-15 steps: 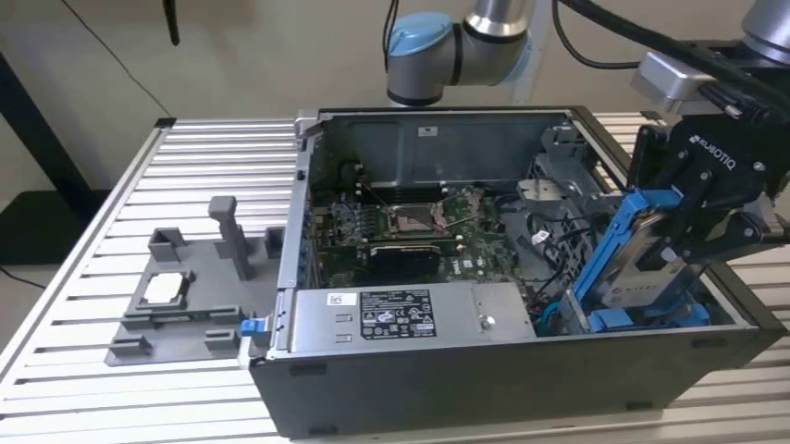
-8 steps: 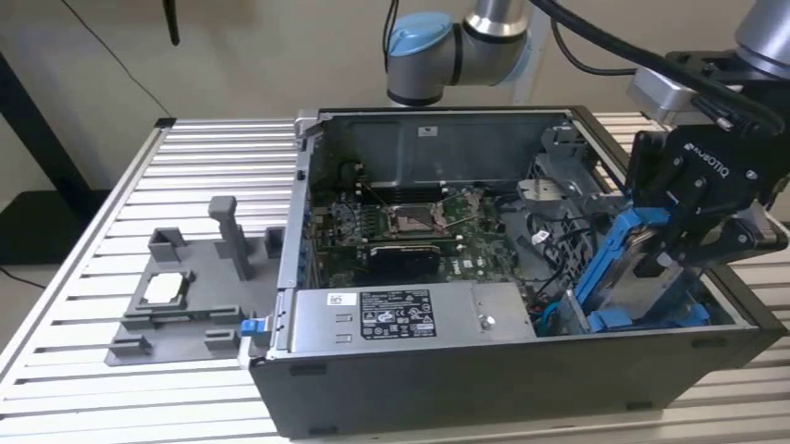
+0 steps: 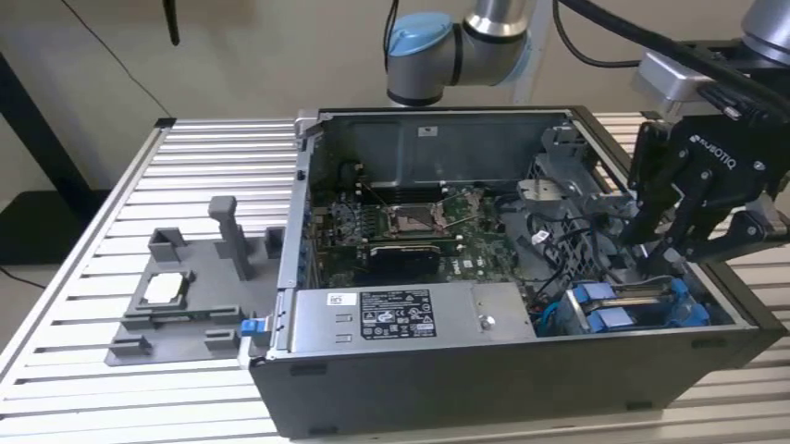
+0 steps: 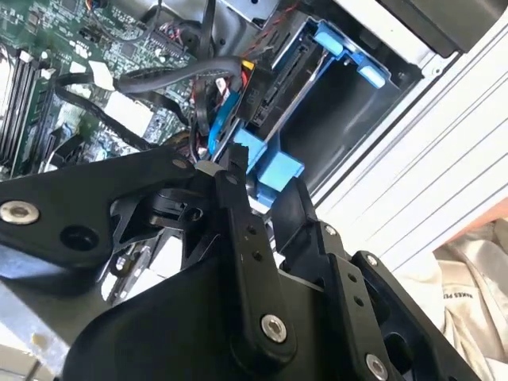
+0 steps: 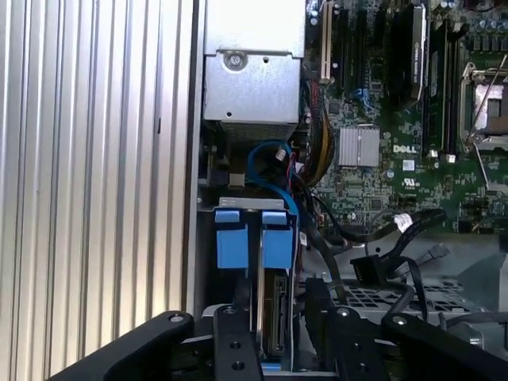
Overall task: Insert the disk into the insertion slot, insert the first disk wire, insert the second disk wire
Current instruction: 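Insert the disk into the insertion slot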
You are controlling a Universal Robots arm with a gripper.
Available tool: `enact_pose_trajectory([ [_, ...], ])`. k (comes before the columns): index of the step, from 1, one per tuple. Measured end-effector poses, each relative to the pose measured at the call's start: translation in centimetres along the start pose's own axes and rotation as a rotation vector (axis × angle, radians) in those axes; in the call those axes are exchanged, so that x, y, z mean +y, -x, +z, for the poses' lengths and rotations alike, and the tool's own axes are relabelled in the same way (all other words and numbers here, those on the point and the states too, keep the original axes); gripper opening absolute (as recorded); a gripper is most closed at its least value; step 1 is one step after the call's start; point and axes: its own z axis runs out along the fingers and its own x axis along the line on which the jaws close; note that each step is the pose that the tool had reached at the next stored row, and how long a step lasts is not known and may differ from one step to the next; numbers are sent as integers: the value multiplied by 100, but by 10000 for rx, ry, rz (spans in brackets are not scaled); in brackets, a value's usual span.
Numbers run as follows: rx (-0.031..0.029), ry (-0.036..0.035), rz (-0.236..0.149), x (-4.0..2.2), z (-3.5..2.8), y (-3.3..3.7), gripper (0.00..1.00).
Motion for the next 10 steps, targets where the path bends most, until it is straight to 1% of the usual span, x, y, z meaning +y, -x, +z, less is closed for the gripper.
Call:
enact_pose_trajectory([
  [2, -210, -248, -29, 2, -1, 1, 41],
  [3, -313, -384, -45, 2, -1, 0, 41],
  [4, -376, -475, -60, 3, -2, 1, 41],
  [5, -402, -512, -79, 4, -10, 1, 41],
  [8, -409, -573, -115, 10, -65, 4, 41],
  [9, -412, -632, -127, 11, -67, 5, 41],
  [10, -435, -771, -141, 13, -66, 5, 41],
])
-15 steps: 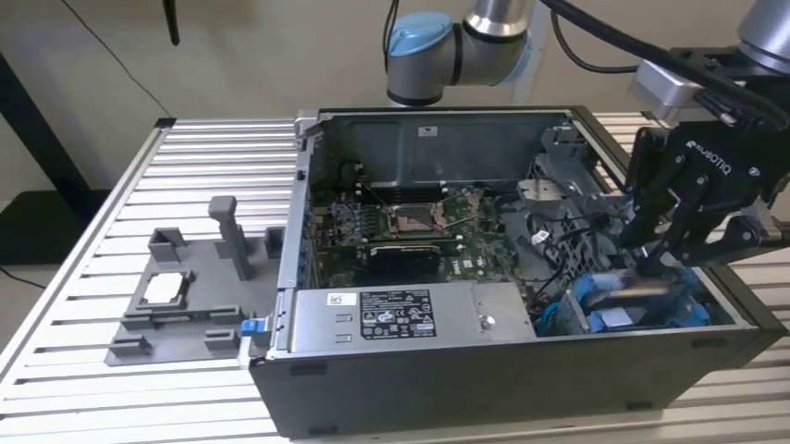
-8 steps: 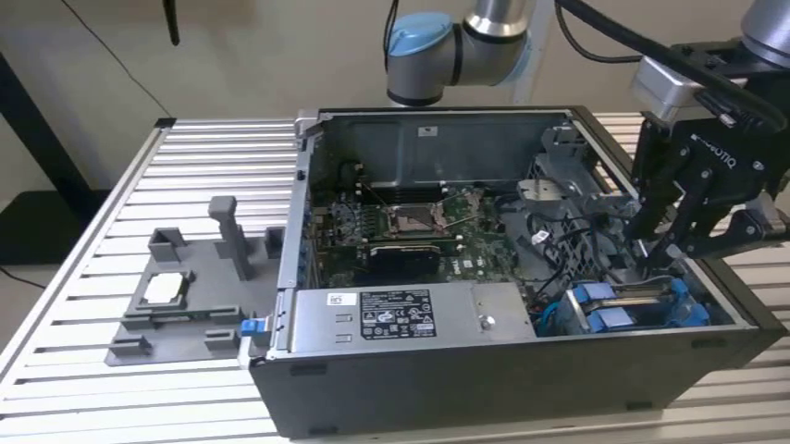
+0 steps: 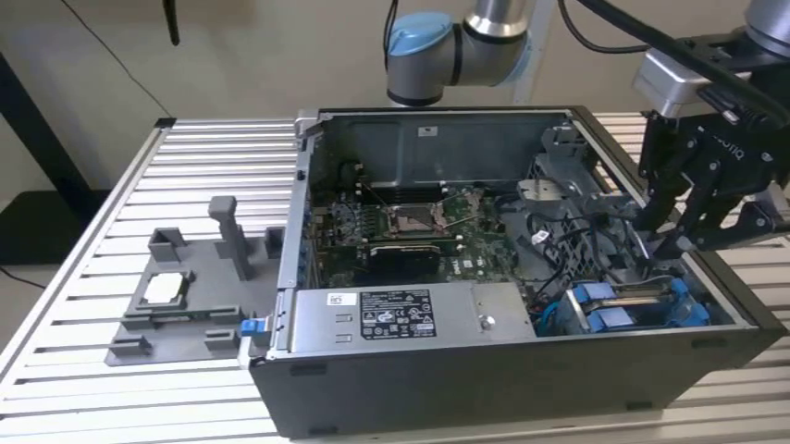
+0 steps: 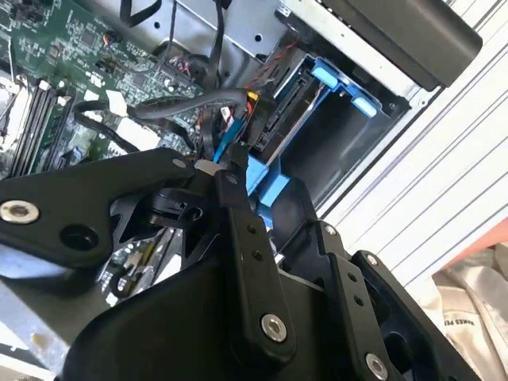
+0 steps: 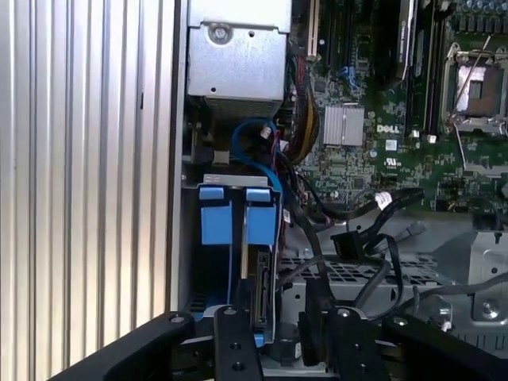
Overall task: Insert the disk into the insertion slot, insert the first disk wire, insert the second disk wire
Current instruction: 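Insert the disk into the insertion slot, then insert the first disk wire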
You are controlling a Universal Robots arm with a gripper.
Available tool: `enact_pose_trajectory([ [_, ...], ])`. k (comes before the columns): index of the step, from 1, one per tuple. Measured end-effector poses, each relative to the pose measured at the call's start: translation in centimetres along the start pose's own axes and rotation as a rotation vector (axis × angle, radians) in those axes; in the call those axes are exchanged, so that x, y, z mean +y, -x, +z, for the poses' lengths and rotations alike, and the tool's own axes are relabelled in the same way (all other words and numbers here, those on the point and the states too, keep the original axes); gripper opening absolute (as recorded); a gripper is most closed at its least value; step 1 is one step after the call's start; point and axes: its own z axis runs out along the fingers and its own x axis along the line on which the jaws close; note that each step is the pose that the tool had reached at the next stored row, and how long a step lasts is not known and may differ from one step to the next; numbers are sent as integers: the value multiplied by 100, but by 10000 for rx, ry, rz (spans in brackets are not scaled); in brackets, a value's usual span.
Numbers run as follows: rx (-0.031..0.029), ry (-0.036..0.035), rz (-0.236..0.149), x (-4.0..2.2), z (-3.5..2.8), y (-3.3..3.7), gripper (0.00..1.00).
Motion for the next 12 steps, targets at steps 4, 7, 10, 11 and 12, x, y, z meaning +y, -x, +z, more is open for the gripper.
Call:
enact_pose_trajectory([
  [4, -79, -617, -90, 7, 1, 1, 41],
  [7, -128, -958, -191, 10, 3, 5, 41],
  [10, -176, -1147, -308, 11, 16, 10, 41],
  [11, -181, -1177, -347, 11, 24, 16, 41],
  [12, -185, -1199, -386, 10, 33, 23, 41],
])
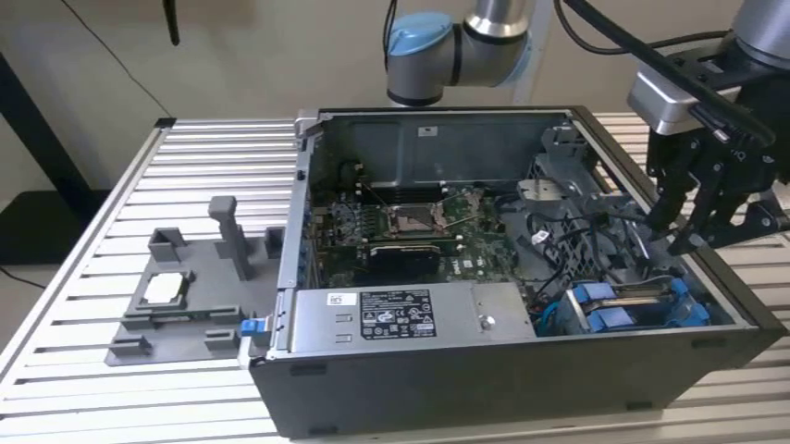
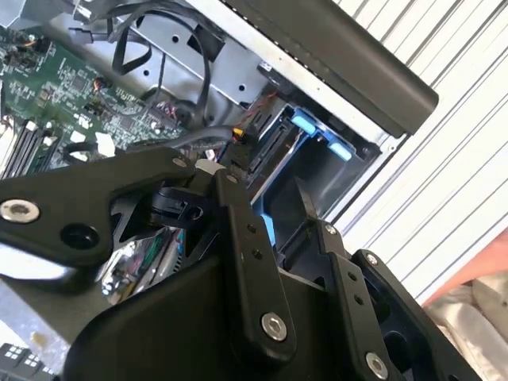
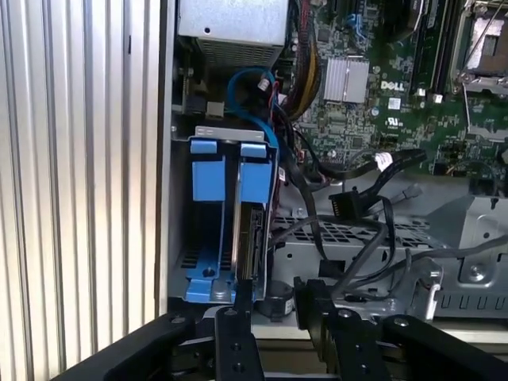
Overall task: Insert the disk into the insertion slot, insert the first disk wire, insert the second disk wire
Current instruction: 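Insert the first disk wire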
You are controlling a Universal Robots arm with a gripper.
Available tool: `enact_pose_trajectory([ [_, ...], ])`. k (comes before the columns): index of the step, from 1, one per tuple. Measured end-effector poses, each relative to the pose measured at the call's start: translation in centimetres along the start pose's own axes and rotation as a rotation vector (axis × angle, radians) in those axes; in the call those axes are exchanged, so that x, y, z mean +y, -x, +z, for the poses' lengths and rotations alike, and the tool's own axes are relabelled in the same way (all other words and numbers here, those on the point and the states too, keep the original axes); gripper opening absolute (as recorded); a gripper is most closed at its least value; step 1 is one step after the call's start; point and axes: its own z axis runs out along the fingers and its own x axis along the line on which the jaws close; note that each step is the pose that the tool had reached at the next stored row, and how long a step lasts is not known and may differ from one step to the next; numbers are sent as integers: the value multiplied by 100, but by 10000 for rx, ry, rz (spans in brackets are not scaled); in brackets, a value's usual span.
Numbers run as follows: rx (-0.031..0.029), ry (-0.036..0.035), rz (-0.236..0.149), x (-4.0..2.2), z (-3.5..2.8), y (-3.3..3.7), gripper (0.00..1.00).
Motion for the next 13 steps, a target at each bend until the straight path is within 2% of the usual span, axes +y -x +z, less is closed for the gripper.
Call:
enact_pose_trajectory([
  [5, -7, -4, -47, -1, 11, 46, 41],
  [13, -7, -3, -47, -3, 14, 79, 41],
])
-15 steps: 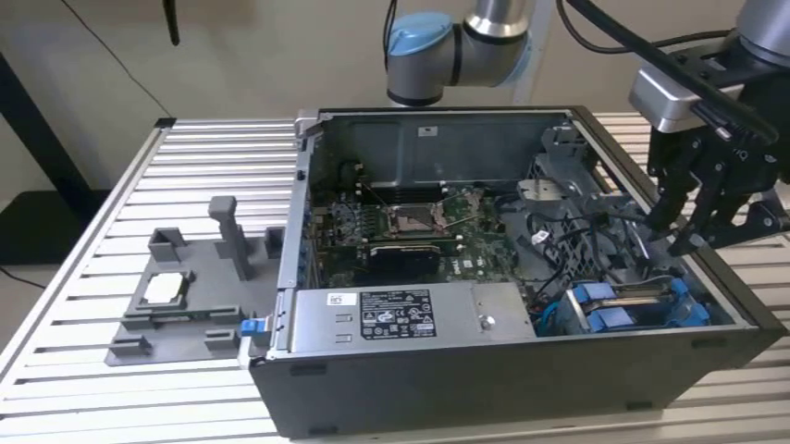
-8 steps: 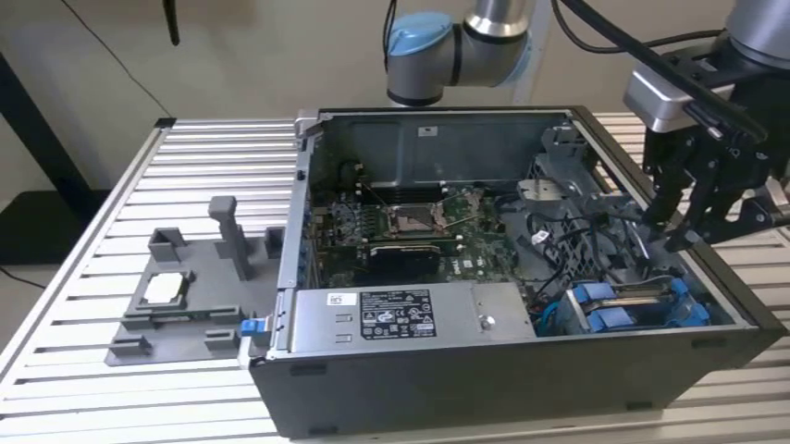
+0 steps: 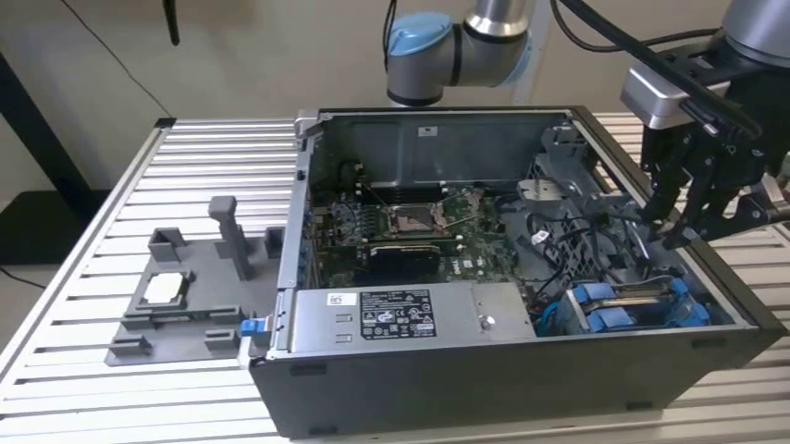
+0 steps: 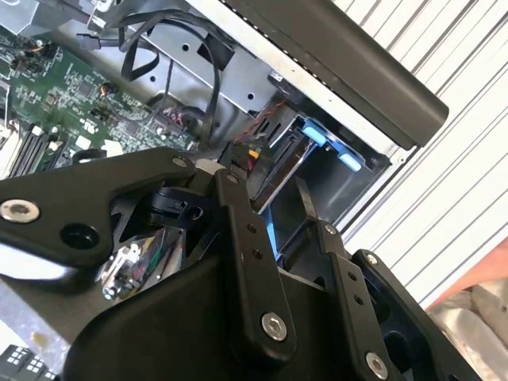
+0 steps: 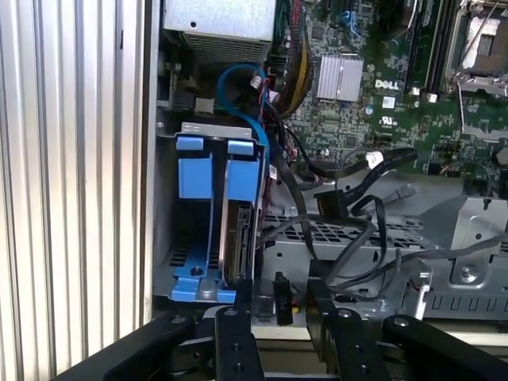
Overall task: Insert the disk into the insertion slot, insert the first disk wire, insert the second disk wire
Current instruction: 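Insert the first disk wire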
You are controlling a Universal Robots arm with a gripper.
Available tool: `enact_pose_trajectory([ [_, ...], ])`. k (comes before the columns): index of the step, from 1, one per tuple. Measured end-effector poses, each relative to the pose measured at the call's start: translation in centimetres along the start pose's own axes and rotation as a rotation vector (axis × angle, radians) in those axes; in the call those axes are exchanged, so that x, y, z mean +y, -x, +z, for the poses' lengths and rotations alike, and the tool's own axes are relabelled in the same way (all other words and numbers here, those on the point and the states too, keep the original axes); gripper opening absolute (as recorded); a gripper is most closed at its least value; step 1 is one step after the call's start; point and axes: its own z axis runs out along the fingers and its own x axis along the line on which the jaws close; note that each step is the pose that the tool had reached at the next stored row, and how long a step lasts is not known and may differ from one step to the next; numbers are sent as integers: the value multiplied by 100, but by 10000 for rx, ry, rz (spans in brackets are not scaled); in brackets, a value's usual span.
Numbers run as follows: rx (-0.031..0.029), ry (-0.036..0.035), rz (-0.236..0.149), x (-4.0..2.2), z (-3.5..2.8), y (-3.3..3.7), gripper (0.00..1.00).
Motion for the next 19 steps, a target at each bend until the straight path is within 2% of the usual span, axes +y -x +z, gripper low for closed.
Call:
enact_pose_trajectory([
  [3, 0, 0, 0, 0, 1, 5, 39],
  [6, -1, 0, 0, 0, 1, 8, 20],
  [10, 0, 0, 1, 0, 1, 9, 19],
  [11, 18, 2, -2, -1, 1, 10, 19],
  [12, 89, 10, -11, -1, 1, 10, 19],
  [14, 336, 55, -43, -7, 5, 8, 19],
  [16, 543, 125, -65, -17, 8, 7, 19],
  [17, 582, 159, -69, -22, 13, 6, 19],
  [19, 613, 231, -70, -34, 25, 5, 19],
])
